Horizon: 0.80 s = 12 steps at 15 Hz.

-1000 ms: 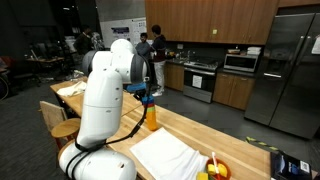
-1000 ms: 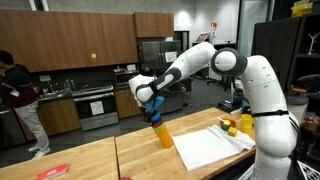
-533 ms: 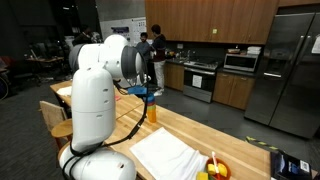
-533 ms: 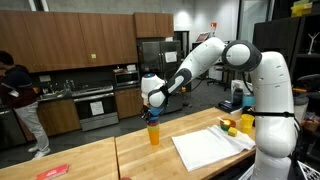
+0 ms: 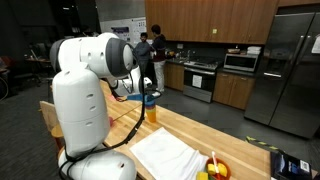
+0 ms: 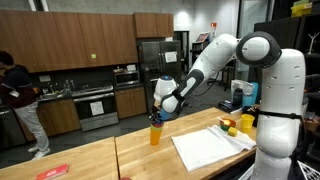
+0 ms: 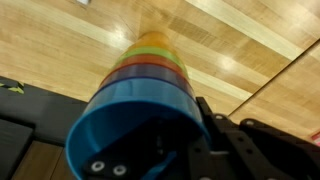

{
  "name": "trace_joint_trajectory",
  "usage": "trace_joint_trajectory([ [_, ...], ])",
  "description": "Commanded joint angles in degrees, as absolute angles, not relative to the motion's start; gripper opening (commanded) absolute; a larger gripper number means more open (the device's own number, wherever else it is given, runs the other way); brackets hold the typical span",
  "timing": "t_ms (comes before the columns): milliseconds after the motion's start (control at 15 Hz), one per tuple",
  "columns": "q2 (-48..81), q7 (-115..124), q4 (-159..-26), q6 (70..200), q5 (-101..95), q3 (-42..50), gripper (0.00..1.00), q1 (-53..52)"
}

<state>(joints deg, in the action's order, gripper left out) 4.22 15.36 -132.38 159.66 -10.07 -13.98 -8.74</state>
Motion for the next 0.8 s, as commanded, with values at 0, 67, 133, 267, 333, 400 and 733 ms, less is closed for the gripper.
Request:
trace_joint_trajectory([
  [0, 2.61, 10.99, -134.49, 160.57, -5.32, -12.84, 0.03, -9.59],
  [67, 3.16, 9.93, -133.6, 160.12, -4.21, -12.77, 0.03, -9.5],
  [133, 3.69, 8.59, -132.5, 159.76, -2.9, -12.76, 0.03, -9.39],
  [267, 4.83, 6.5, -130.44, 158.77, -0.7, -12.7, 0.03, -9.33],
  [333, 5.55, 5.6, -129.43, 158.09, 0.23, -12.7, 0.03, -9.33],
  [400, 6.16, 4.98, -128.51, 157.21, 0.95, -12.71, 0.03, -9.34],
  [733, 9.74, 3.66, -122.73, 150.32, 1.38, -12.5, 0.03, -9.53],
])
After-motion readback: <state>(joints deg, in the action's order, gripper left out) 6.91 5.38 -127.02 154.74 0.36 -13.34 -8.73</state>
